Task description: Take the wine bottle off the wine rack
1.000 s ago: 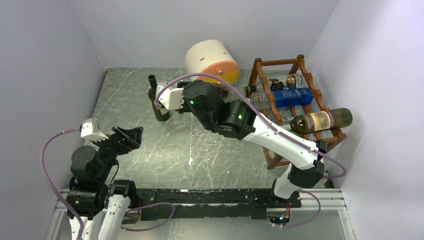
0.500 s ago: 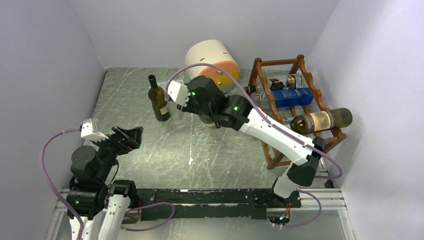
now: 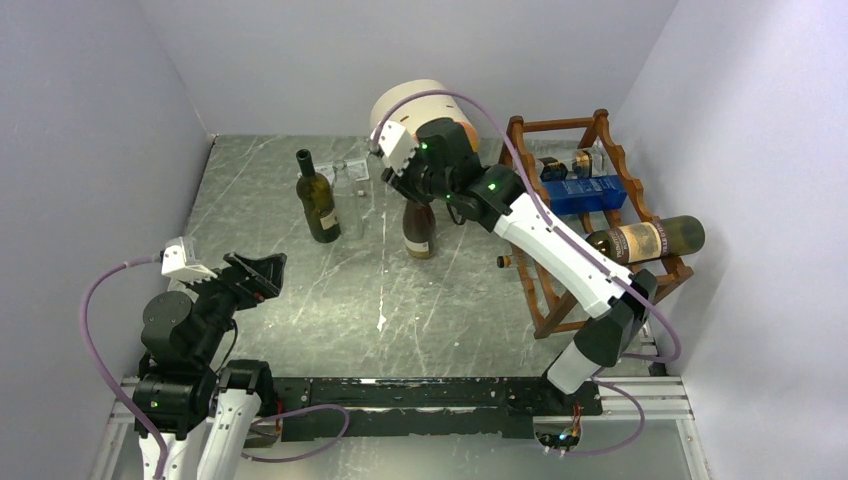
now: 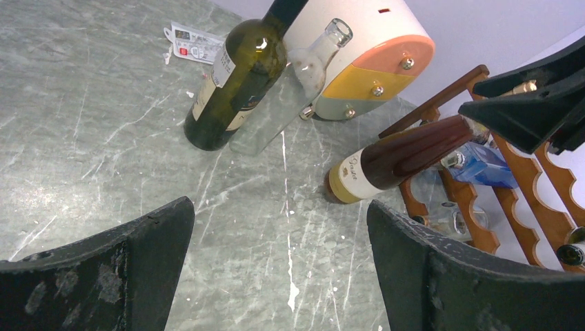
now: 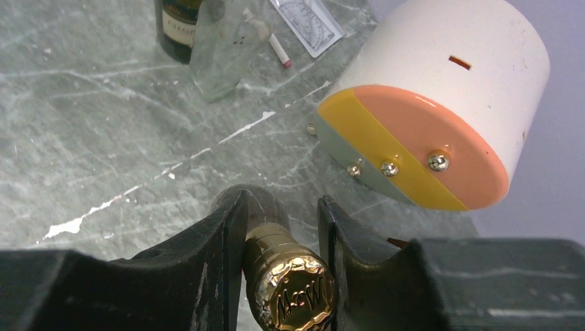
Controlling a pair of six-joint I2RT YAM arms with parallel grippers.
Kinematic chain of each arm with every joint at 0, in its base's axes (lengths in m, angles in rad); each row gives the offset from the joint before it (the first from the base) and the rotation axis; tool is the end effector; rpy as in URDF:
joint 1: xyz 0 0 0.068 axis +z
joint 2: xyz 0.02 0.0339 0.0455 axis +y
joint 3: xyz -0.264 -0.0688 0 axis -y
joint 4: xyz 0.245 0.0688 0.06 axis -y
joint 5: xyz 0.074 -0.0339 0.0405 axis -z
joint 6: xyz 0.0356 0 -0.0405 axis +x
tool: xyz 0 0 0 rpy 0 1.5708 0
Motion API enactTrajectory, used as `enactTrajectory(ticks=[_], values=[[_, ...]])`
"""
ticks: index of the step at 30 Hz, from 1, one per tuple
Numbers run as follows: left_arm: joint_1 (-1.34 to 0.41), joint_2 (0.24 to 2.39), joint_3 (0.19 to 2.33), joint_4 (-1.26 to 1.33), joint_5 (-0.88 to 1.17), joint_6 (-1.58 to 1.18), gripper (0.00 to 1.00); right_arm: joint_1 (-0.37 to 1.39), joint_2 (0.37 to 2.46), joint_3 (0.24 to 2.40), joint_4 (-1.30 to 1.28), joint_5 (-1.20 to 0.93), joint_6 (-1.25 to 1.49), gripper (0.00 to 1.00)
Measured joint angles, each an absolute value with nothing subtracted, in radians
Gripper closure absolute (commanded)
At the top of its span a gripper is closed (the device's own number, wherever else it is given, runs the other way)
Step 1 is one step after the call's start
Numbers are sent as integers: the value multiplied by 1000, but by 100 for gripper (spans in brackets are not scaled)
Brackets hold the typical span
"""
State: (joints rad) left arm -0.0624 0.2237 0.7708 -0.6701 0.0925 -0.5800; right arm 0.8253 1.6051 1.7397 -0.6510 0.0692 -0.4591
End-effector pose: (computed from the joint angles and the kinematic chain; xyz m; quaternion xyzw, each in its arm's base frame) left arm 0.0489 -0.0064 0.3373 -0.1619 0.7313 -0.2417 0.6168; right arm 0.2453 0.2621 0.4156 -0.5034 0.7021 0.0622 0.4998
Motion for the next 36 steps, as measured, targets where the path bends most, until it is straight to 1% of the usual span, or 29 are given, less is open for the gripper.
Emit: enactTrajectory(ticks=[6, 12, 16, 30, 36], values=[[-62, 224, 771, -670, 93, -580, 1, 754, 1618, 1740, -587, -10, -412, 100], [-62, 224, 771, -670, 93, -580, 1, 719, 1692, 1757, -542, -62, -379, 100], [-62, 224, 771, -670, 93, -580, 1, 713, 1755, 1798, -514, -87, -364, 100], [-61, 224, 771, -670, 93, -580, 1, 712, 1873, 1907, -446, -160, -290, 100], [-61, 224, 771, -670, 94, -580, 1, 711, 1895, 1911, -380, -188, -260, 100]])
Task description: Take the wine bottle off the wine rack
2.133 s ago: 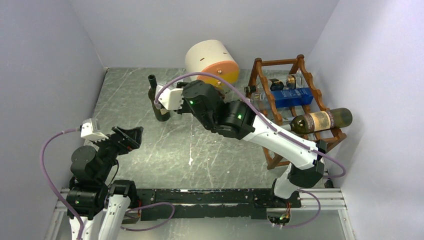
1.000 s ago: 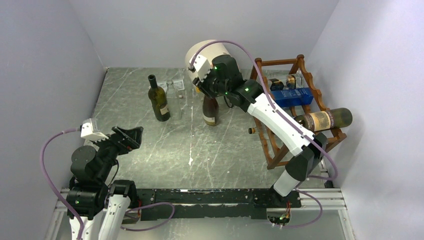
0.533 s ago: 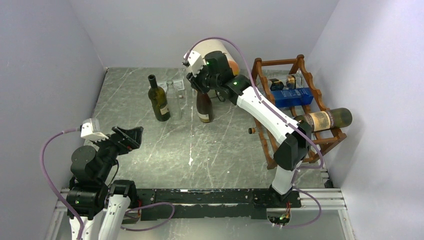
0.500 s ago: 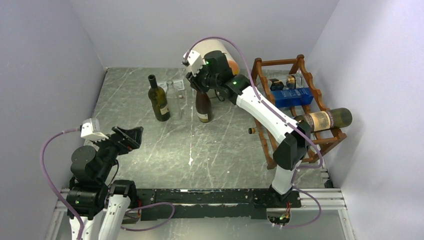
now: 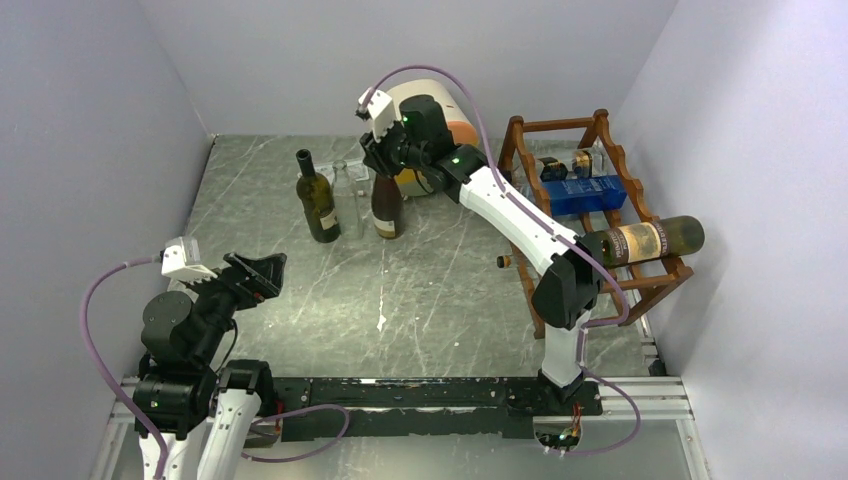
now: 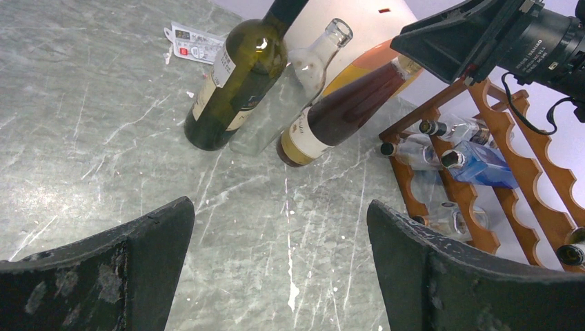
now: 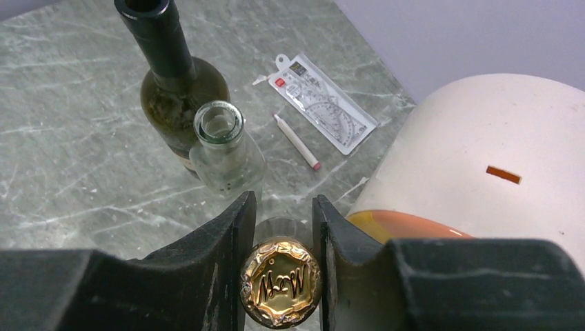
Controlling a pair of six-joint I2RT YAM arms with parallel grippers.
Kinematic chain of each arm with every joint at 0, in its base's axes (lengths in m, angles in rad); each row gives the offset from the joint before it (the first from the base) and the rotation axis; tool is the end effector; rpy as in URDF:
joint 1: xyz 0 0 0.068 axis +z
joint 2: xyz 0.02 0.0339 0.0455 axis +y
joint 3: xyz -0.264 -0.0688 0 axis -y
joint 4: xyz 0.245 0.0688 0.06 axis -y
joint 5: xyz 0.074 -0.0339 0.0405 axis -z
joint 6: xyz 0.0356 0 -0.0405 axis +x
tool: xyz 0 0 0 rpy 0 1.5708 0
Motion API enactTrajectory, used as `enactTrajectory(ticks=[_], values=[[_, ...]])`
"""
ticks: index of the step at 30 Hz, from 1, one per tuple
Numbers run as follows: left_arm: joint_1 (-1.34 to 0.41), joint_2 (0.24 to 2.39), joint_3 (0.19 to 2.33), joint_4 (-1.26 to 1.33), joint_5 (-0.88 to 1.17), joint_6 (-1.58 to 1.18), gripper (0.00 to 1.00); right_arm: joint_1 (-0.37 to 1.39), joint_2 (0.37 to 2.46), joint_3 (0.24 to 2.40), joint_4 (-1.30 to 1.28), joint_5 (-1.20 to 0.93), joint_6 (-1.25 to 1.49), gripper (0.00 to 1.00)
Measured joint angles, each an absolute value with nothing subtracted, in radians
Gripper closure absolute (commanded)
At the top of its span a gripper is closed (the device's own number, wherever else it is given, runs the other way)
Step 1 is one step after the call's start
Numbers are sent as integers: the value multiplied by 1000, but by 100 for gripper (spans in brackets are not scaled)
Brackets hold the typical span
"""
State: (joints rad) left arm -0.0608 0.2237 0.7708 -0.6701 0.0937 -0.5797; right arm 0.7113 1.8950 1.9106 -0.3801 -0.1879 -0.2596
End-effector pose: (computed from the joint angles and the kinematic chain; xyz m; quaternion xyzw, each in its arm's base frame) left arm 0.0489 -0.0063 0.3373 -0.1620 0.7313 -0.2416 0.6169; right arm 0.3365 0.2988 0.3887 -0.4296 0.7004 0.2018 0.5331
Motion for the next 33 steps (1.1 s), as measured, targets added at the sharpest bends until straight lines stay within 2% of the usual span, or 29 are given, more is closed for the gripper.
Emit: enactTrajectory(ticks=[20, 21, 25, 27, 33], values=[[-56, 224, 771, -670, 95, -580, 1, 715, 1946, 1909, -242, -233, -176, 100], [-56, 224, 771, -670, 95, -580, 1, 716, 1947, 1909, -241, -232, -176, 95], [-56, 224, 771, -670, 96, -579, 1, 720, 1948, 1908, -236, -221, -176, 62], [-56, 224, 771, -670, 97, -579, 1, 720, 1948, 1902, -224, -217, -178, 51], [-52, 224, 771, -670, 99, -579, 1, 719, 1917, 1900, -131, -202, -198, 36]])
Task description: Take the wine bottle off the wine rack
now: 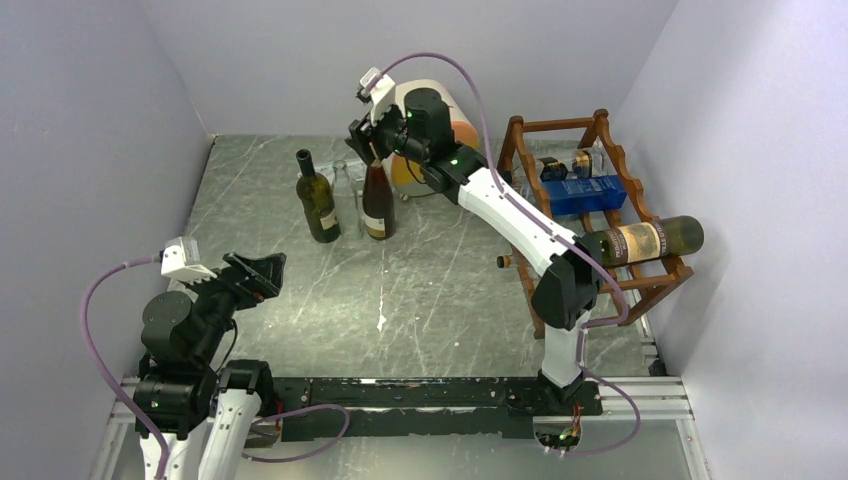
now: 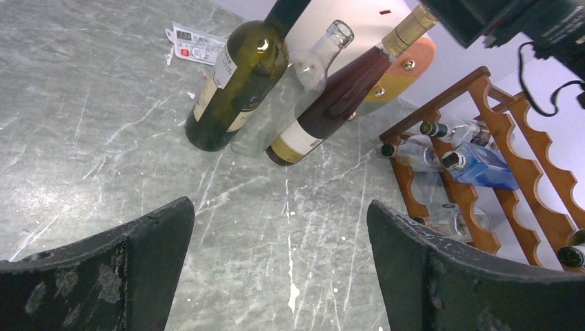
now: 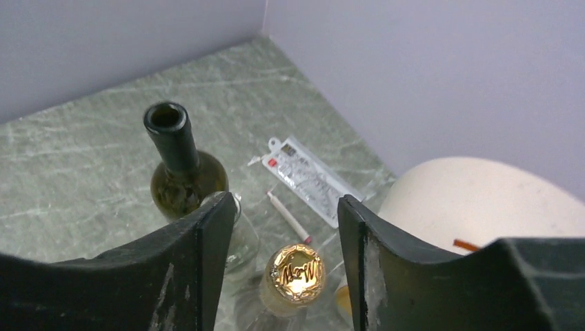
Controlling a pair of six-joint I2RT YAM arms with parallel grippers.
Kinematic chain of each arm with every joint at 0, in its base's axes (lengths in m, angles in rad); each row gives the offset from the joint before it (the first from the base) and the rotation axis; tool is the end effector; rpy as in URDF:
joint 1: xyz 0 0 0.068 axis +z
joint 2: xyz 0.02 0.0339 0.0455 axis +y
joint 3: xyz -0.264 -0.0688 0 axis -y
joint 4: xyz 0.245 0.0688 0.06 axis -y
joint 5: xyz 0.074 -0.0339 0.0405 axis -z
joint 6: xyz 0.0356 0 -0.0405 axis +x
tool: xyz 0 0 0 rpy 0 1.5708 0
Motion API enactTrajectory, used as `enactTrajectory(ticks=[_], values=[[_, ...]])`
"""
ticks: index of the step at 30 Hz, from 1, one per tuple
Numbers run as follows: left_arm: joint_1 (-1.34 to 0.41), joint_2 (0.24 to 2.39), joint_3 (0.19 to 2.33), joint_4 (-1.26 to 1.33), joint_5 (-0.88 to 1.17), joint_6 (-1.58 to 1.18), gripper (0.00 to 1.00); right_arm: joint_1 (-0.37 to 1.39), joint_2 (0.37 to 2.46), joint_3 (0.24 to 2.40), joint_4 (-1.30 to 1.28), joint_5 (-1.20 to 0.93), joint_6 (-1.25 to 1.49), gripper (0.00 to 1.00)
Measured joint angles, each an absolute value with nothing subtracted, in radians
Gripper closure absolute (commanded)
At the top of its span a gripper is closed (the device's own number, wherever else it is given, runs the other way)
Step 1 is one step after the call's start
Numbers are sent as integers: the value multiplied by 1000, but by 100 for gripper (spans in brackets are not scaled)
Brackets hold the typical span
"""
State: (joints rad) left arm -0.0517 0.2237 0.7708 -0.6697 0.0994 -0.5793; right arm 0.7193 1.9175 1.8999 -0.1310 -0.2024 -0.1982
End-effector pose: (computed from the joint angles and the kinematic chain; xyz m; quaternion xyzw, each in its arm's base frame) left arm 0.0490 -0.0061 0.3374 -0.1633 0.7309 -0.2407 0.6174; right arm 0.3439 0.3107 0.4014 -0.3929 0.6466 0.2412 0.6077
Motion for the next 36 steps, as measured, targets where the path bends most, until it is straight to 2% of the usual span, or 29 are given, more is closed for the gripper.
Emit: enactTrajectory(ticks=[2, 3, 5, 12, 17, 21, 28, 36], values=[[-51, 224, 771, -670, 100, -579, 1, 720, 1899, 1902, -117, -202, -205, 26], [-50, 224, 771, -670, 100, -579, 1, 720, 1889, 1907, -115, -202, -207, 6], [-49, 224, 771, -670, 100, -579, 1, 720, 1875, 1914, -113, -202, -204, 0], [-47, 224, 771, -670, 101, -579, 1, 721, 1758, 1900, -173, -170, -207, 0], [-47, 231, 771, -669, 102, -579, 1, 721, 1584, 1874, -353, -110, -211, 0], [-46, 249, 771, -670, 102, -579, 1, 722, 1370, 1697, -457, -15, -201, 0], [-42, 258, 771, -670, 99, -580, 1, 723, 1019, 1316, -555, 286, -141, 0], [-41, 313, 771, -675, 97, -579, 1, 724, 842, 1302, -672, 456, -62, 0]])
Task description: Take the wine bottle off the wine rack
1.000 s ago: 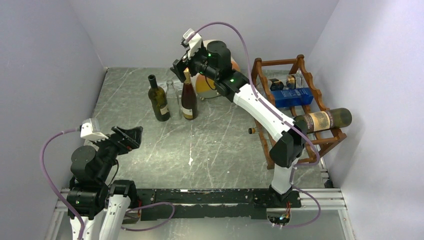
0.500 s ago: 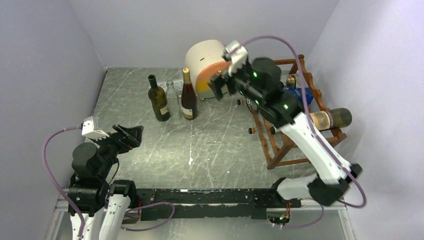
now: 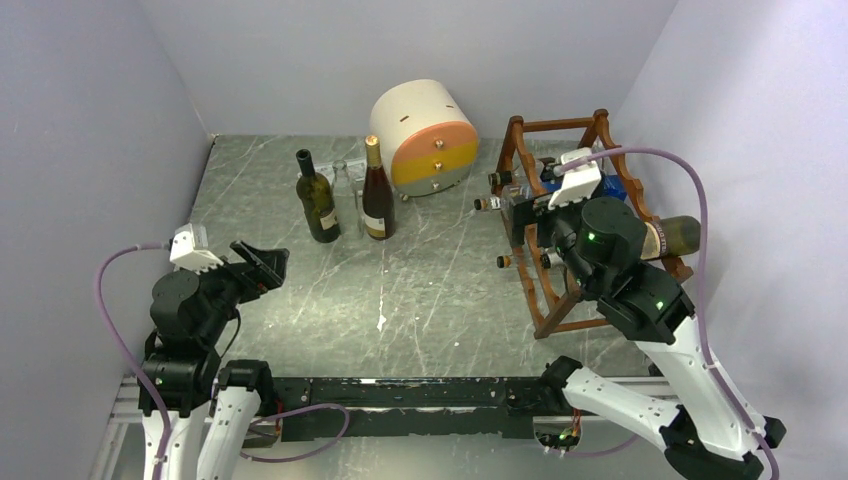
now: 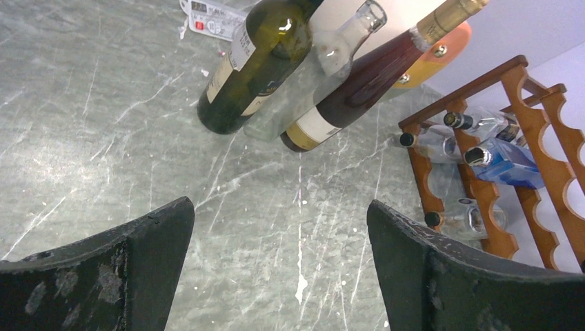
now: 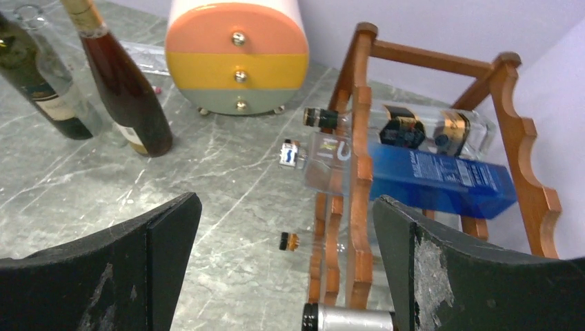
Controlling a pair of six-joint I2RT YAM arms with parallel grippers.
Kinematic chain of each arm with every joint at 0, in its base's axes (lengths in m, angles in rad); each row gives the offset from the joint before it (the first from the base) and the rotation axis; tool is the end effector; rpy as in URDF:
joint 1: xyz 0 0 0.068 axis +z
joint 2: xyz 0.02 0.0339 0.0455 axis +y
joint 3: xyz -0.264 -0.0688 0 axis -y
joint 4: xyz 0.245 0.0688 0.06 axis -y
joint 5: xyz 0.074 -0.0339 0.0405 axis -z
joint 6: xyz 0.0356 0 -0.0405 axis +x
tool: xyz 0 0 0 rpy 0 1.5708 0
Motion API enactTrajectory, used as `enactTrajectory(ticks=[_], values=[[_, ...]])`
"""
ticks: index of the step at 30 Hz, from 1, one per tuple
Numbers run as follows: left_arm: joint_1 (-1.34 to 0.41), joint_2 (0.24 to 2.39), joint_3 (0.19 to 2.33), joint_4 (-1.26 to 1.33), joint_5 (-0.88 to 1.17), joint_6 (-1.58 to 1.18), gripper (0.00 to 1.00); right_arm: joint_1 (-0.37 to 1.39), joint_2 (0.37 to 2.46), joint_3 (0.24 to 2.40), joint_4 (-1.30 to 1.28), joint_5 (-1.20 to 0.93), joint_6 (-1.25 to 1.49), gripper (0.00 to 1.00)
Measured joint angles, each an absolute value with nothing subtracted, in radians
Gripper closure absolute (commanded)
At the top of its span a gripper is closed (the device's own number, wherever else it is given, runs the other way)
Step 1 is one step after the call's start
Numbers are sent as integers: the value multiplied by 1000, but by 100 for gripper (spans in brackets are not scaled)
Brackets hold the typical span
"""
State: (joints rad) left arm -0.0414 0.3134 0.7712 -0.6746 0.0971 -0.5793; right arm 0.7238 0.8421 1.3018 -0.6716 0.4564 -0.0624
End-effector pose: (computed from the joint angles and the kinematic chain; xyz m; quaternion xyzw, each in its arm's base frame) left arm 0.0688 -0.0063 0.3335 -0.1776 0.7586 -0.2271 0.5843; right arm 0.1158 0.0814 0.4506 -0.1590 0.7544 0.0323 0.6361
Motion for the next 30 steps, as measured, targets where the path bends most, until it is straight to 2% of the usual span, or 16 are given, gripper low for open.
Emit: enactTrajectory(ticks=[7, 15, 23, 26, 30], values=[[-41, 366, 796, -686, 94, -567, 1, 725, 863, 1330, -831, 506, -20, 0], [-41, 358, 799, -684, 94, -545, 1, 737, 848, 1373, -990, 451, -175, 0], [-41, 342, 786, -671, 104, -534, 1, 753, 865, 1363, -1042, 606, -255, 0], [-35, 335, 778, -663, 120, -528, 1, 754, 933, 1389, -1074, 706, -191, 0], [-27, 326, 774, -654, 140, -519, 1, 754, 1087, 1531, -1150, 868, 54, 0]])
